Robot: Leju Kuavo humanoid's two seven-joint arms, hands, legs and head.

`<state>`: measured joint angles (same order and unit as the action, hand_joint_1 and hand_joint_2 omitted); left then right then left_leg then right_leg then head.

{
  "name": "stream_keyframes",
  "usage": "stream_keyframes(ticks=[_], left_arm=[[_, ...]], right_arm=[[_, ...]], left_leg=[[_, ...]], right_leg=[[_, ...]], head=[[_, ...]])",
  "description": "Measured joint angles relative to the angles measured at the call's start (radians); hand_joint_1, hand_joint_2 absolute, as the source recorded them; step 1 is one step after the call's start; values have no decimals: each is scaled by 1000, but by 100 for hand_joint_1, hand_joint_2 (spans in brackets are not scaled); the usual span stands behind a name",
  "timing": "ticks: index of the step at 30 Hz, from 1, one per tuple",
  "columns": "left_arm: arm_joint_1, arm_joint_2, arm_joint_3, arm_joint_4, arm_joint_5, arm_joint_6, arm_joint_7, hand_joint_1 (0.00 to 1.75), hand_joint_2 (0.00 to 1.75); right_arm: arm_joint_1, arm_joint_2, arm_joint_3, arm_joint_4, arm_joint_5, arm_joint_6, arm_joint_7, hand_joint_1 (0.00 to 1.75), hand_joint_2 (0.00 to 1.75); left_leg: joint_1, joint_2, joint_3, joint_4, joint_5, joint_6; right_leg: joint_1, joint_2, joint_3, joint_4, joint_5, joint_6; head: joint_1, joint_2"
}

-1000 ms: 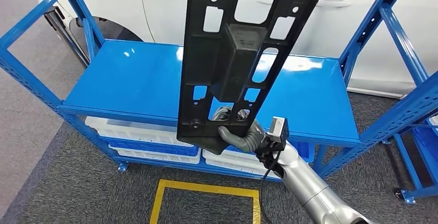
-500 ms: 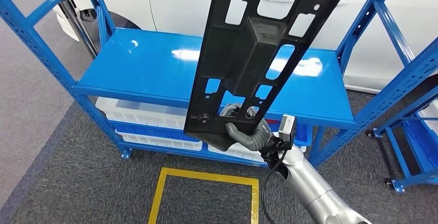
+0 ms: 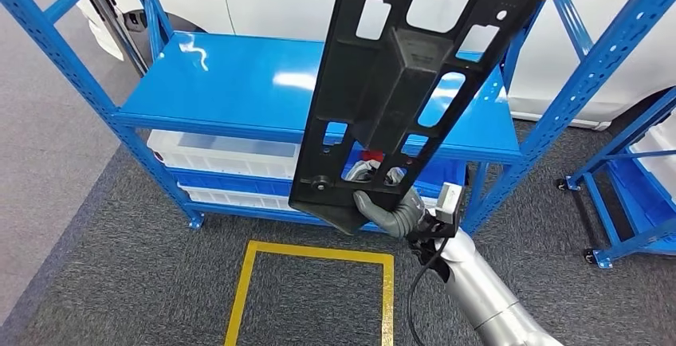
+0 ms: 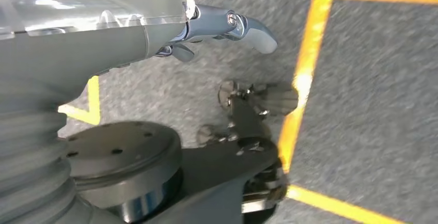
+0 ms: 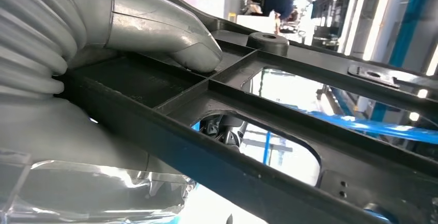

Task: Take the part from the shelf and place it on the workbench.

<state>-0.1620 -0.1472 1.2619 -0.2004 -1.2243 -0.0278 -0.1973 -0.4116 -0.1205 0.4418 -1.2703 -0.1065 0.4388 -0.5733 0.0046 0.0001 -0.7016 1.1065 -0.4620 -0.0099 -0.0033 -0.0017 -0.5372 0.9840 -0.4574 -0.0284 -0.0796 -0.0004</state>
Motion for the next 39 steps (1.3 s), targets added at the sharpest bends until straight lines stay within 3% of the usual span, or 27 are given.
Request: stream_keyframes(ticks=[1,2,3,4,5,6,8,9,10,12,13,14,16,17,18,20,22,24,25,27,29,32,33,34,35,37,39], left_arm=[[-1,0,0,0,0,0,2,0,175],[-1,0,0,0,0,0,3,0,175],[-2,0,0,0,0,0,5,0,175],[-2,0,0,0,0,0,6,0,175],[-3,0,0,0,0,0,6,0,175],[-4,0,0,0,0,0,6,0,175],[-11,0,0,0,0,0,6,0,175],[-14,0,0,0,-1,0,6,0,175],[-16,0,0,0,-2,0,6,0,175],[-17,0,0,0,-3,1,5,0,175],[-18,0,0,0,-4,2,5,0,175],[-19,0,-1,0,-6,2,4,0,175],[-20,-2,-2,0,-9,2,2,0,175],[-20,-2,-2,0,-11,2,0,0,175],[-20,-3,-2,0,-11,3,-2,0,175],[-19,-4,-3,0,-11,5,-6,0,175],[-19,-4,-3,0,-11,8,-7,0,175],[-20,-6,-3,0,-11,11,-7,0,175],[-20,-7,-3,0,-11,12,-7,0,175],[-19,-8,-3,0,-11,15,-6,0,175],[-19,-9,-3,0,-11,17,-6,0,175],[-17,-9,-3,0,-13,18,-4,0,175],[-16,-9,-4,0,-13,18,-3,0,175],[-15,-9,-4,0,-14,19,-2,0,175],[-14,-9,-4,0,-14,19,-1,0,175],[-15,-9,-5,0,-14,19,0,0,175],[-15,-9,-5,0,-14,19,0,0,175]], right_arm=[[5,1,-4,-4,2,1,2,168,175],[10,1,-8,-7,3,2,4,168,175],[15,1,-12,-8,4,4,5,168,175],[18,1,-16,-9,4,6,6,168,175],[21,1,-19,-9,4,8,6,168,175],[23,1,-23,-9,4,10,6,168,175],[25,1,-31,-12,4,12,6,168,175],[25,0,-36,-14,5,12,6,168,175],[26,0,-40,-16,5,13,6,168,175],[27,0,-47,-18,6,13,6,168,175],[28,0,-50,-19,7,13,6,168,175],[29,0,-54,-19,8,13,6,168,175],[31,-1,-60,-20,11,13,6,168,175],[33,-1,-63,-20,13,13,6,168,175],[37,-1,-66,-20,14,13,7,168,175],[46,-1,-70,-22,18,13,8,168,175],[51,-1,-75,-27,20,15,11,168,175],[51,-1,-80,-34,21,18,12,168,175],[50,-1,-83,-37,21,19,12,168,175],[51,-1,-87,-38,22,20,12,168,175],[53,-1,-89,-39,22,24,12,168,175],[56,-1,-92,-39,20,31,11,168,175],[59,-1,-93,-39,20,32,11,168,175],[63,-1,-94,-39,20,32,10,168,175],[66,-1,-95,-39,20,32,10,168,175],[69,-1,-96,-39,20,32,9,168,175],[69,-1,-97,-40,20,32,8,168,175]], left_leg=[[1,0,-15,66,-52,-3],[2,0,-25,133,-85,-7],[2,0,-26,181,-92,-9],[3,0,-13,200,-77,-10],[3,0,15,185,-49,-10],[4,0,61,136,-24,-9],[2,-2,170,-12,-33,-3],[0,-4,205,-68,-48,3],[-3,-5,221,-99,-61,9],[-3,-4,211,-107,-49,22],[-2,-2,203,-108,-39,30],[-1,1,193,-110,-27,37],[-2,5,168,-110,-5,47],[-4,6,154,-110,6,48],[-5,6,140,-109,16,48],[-6,7,113,-108,35,46],[-7,7,93,-106,51,42],[-10,7,84,-104,63,33],[-9,8,82,-104,68,28],[-7,10,80,-104,75,16],[-4,8,65,-74,50,6],[0,6,-2,103,-57,-5],[1,6,-21,160,-79,-8],[2,6,-26,186,-82,-11],[4,6,-10,170,-65,-12],[8,6,65,42,-9,-11],[5,5,127,-67,17,-3]], right_leg=[[0,0,-16,1,13,-2],[1,0,-33,2,25,-2],[1,0,-51,4,37,-1],[1,-1,-69,8,49,1],[0,0,-88,12,60,3],[-1,0,-106,17,71,7],[0,2,-132,27,89,17],[0,2,-137,29,98,22],[-1,1,-140,29,108,29],[-2,2,-143,26,120,41],[-3,2,-149,35,106,46],[-5,3,-161,62,71,51],[-8,2,-194,170,-34,59],[-9,2,-209,236,-73,63],[-10,2,-216,290,-85,65],[-10,2,-191,316,-43,66],[-8,2,-102,212,0,57],[-3,0,-5,72,-21,42],[2,0,21,30,-36,36],[4,-1,31,3,-36,26],[1,-3,27,-6,-22,13],[0,-5,12,-8,-8,5],[0,-5,7,-6,-5,5],[0,-5,3,-3,-3,6],[-1,-4,-1,0,-2,7],[-2,-3,-5,8,-4,11],[-1,-2,-10,15,-5,20]], head=[[0,0],[0,0],[0,0],[0,0],[0,0],[0,0],[0,0],[0,0],[0,0],[0,0],[0,0],[0,0],[0,0],[0,0],[0,0],[0,0],[0,0],[0,0],[0,0],[0,0],[0,0],[0,0],[0,0],[0,0],[0,0],[0,0],[0,0]])
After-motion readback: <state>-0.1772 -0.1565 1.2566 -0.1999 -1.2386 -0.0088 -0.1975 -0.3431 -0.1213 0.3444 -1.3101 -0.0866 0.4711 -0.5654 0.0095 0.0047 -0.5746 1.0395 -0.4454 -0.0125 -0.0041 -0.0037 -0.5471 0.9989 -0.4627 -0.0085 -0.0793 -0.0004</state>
